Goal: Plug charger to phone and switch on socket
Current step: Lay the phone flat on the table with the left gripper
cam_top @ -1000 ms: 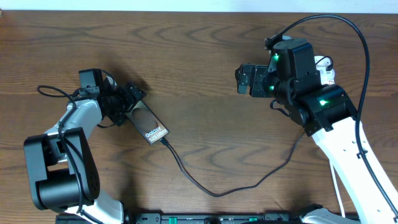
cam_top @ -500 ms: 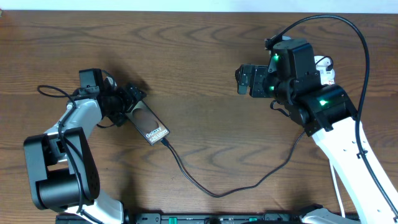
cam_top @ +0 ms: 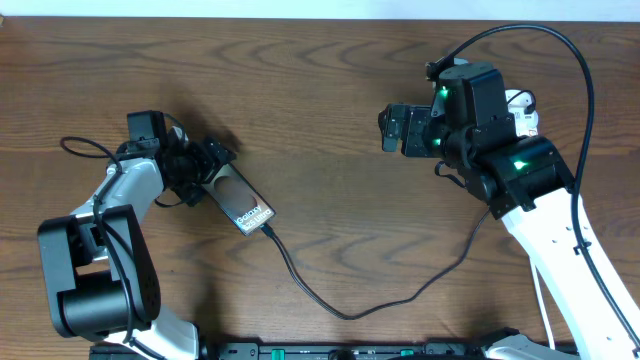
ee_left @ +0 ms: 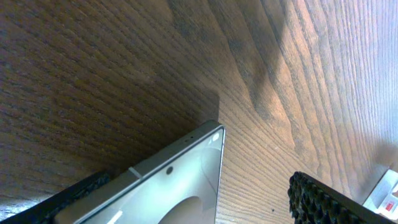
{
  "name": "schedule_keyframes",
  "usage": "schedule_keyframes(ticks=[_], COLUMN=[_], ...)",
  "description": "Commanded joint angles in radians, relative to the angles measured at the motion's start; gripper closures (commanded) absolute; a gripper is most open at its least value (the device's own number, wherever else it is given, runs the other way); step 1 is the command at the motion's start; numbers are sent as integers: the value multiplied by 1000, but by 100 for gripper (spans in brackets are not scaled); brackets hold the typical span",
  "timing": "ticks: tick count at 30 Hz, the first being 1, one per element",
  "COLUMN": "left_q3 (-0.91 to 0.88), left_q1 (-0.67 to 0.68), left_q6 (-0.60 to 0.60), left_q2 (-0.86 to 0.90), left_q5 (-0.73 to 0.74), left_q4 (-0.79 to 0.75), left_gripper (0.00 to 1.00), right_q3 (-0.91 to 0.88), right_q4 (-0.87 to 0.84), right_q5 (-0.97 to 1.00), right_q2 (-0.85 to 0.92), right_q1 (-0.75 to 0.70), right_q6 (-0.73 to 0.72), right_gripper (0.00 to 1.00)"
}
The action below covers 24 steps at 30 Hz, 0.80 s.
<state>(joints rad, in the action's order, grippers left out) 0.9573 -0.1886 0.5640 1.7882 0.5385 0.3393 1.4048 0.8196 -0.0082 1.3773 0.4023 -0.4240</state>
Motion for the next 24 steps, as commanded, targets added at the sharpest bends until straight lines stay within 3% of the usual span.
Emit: schedule_keyframes(ticks=[1, 24], left_q3=[-77, -77], left_q1=[-4, -4], left_q6=[-11, -11], left_q2=[90, 90], left_q5=[-133, -133], left_q4=[61, 79], left_gripper=[8, 8], right_q3=[1, 1], right_q4=[4, 5], right_q5=[-2, -2], right_q2=[3, 3], right_q1=[5, 5], right_q6=[14, 14], right_gripper=[1, 1])
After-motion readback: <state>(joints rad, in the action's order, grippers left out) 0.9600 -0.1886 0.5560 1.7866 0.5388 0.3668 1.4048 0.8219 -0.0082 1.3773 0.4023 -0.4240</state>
